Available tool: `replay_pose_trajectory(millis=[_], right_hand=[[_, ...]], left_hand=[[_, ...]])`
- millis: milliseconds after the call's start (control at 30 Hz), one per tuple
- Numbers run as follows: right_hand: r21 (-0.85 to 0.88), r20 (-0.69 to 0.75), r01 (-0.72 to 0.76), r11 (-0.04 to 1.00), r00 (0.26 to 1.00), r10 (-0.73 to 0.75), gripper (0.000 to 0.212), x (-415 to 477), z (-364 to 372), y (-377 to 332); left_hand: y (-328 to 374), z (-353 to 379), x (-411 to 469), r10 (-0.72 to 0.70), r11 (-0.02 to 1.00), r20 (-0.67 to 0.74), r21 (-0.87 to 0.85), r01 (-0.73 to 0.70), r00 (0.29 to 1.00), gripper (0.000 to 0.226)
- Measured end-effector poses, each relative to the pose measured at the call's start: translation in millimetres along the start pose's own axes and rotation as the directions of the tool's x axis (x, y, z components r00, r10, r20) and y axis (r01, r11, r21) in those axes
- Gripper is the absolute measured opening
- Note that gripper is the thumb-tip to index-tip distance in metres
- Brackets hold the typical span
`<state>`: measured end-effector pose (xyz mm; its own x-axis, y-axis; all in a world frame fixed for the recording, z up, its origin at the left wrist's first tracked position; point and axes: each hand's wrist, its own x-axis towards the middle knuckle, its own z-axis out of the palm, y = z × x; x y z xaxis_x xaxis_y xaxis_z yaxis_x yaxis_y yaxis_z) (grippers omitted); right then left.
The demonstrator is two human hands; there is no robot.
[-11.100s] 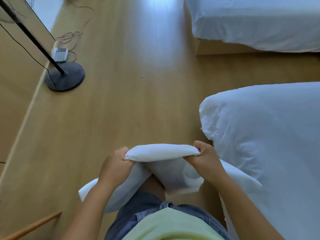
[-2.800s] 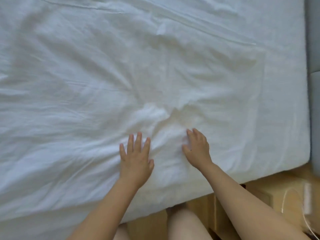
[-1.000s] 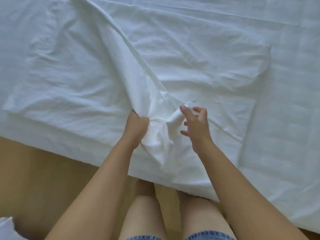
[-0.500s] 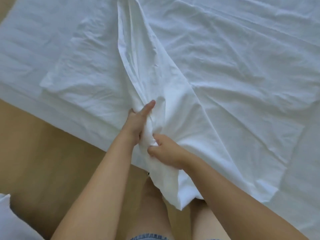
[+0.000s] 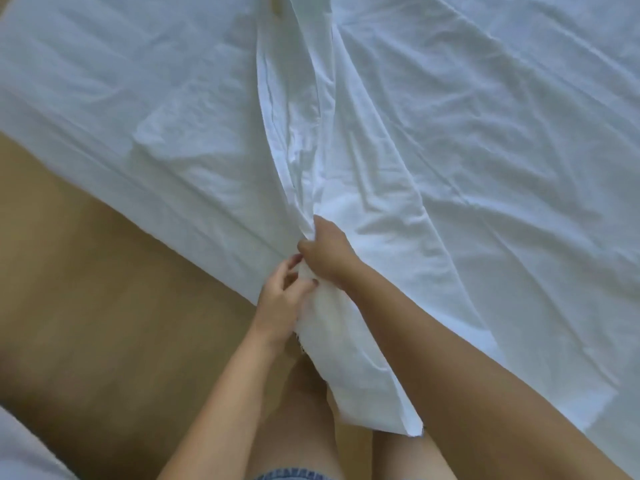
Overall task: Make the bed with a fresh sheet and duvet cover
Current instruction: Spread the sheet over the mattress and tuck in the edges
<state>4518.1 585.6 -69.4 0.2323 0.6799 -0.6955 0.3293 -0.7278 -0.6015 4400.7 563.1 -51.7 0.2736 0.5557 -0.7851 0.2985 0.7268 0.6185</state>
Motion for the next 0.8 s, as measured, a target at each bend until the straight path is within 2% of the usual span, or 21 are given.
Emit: replay_pose_trajectory(millis=[33, 67, 133, 167, 200, 267, 367, 433, 500, 633, 733, 800], right_hand=[[0.019, 0.025, 0.025, 1.000, 0.999, -0.026, 0.022, 0, 3, -1], [0.021, 0.060, 0.057, 0.998, 0.996, -0.058, 0.021, -2, 4, 0], [-0.046, 0.203, 0.150, 0.988, 0.969, -0.138, 0.016, -10, 4, 2], [-0.078, 0.288, 0.194, 0.978, 0.943, -0.164, 0.013, -15, 6, 4], [-0.101, 0.347, 0.222, 0.970, 0.921, -0.175, 0.011, -19, 8, 6], [-0.062, 0.357, 0.207, 0.976, 0.918, -0.172, 0.007, -25, 9, 11], [0.104, 0.223, 0.175, 0.979, 0.955, -0.194, 0.004, -26, 6, 17], [0.171, 0.084, 0.152, 0.973, 0.982, -0.169, 0.021, -17, 3, 19], [0.155, -0.072, 0.155, 0.976, 0.987, -0.146, 0.031, 0, -7, 22], [0.090, -0.273, 0.087, 0.992, 0.960, -0.060, 0.030, 36, -62, 48], [0.042, -0.367, 0.023, 0.999, 0.930, -0.006, 0.030, 48, -121, 85], [-0.013, -0.421, -0.024, 1.000, 0.907, 0.017, 0.032, 57, -164, 116]], left_hand=[[5, -9, 9, -0.055, 0.988, -0.038, -0.146, 0.049, 0.998, 0.060], [11, -17, 20, -0.089, 0.975, -0.067, -0.208, 0.073, 0.994, 0.074], [28, -21, 46, -0.091, 0.989, -0.103, -0.122, 0.078, 0.990, 0.093], [37, -19, 59, -0.065, 0.996, -0.124, -0.070, 0.056, 0.990, 0.095], [45, -16, 71, -0.027, 0.999, -0.165, -0.021, 0.024, 0.986, 0.089], [55, -10, 86, 0.076, 0.992, -0.260, 0.114, -0.048, 0.963, 0.063], [53, -16, 85, 0.194, 0.924, -0.286, 0.374, -0.077, 0.938, 0.062], [48, -20, 81, 0.247, 0.859, -0.335, 0.510, -0.045, 0.909, 0.064], [42, -11, 83, 0.267, 0.805, -0.331, 0.593, -0.020, 0.905, 0.065], [38, 62, 98, 0.234, 0.540, -0.216, 0.840, 0.058, 0.948, 0.085], [38, 133, 112, 0.240, 0.395, -0.016, 0.915, -0.082, 0.971, 0.082], [36, 175, 126, 0.204, 0.380, 0.082, 0.912, -0.156, 0.976, 0.077]])
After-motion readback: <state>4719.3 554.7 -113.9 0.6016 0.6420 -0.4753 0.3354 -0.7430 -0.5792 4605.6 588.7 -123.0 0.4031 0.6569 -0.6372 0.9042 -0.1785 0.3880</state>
